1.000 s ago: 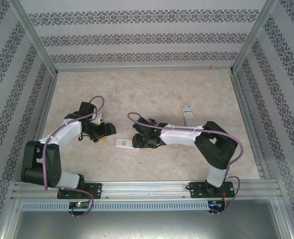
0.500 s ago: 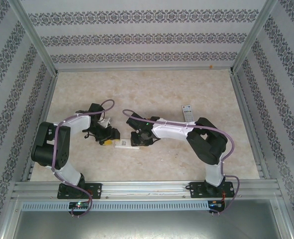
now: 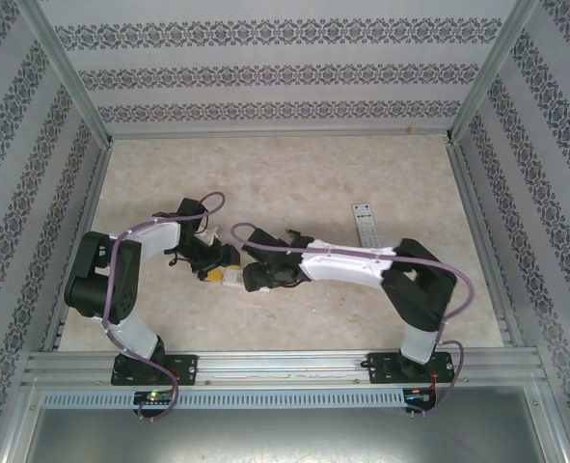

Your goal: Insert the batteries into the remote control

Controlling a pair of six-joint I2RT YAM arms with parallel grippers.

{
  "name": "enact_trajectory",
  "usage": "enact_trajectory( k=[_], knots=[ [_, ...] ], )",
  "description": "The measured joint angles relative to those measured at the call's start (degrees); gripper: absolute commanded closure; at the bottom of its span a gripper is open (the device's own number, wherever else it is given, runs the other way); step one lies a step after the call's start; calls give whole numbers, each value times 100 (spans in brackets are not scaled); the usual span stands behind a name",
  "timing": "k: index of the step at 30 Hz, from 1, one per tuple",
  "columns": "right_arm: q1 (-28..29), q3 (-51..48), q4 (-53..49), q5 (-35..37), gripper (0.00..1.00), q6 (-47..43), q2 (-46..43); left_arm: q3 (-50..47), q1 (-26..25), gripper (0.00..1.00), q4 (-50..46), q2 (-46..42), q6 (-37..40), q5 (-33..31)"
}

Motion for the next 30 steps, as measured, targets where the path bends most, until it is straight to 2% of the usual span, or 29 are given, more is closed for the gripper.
enact_trajectory(
  k=[3,6,10,15,19,23,30],
  knots=[
    [9,-61,127,332,13,-953,-514,4,72,16,170,-354,-262,-214],
    [0,-33,321,389,11,-2363,-599,2,269,10,282,-881,-629,-389],
    [13,81,267,-52,11,-4411,-162,-114,680,5,417,-1582,-1231,-546],
    [13,424,83,-387,10,-5901,660,-389,881,3,422,-2210,-1733,-654],
    [11,765,26,-472,11,-6360,1154,-621,898,2,387,-2564,-1873,-654],
    [9,999,20,-538,16,-6476,1449,-852,942,2,323,-2809,-1893,-649],
    [-28,1235,-168,-800,41,-6345,1655,-951,1021,2,225,-2900,-1893,-645]
  ],
)
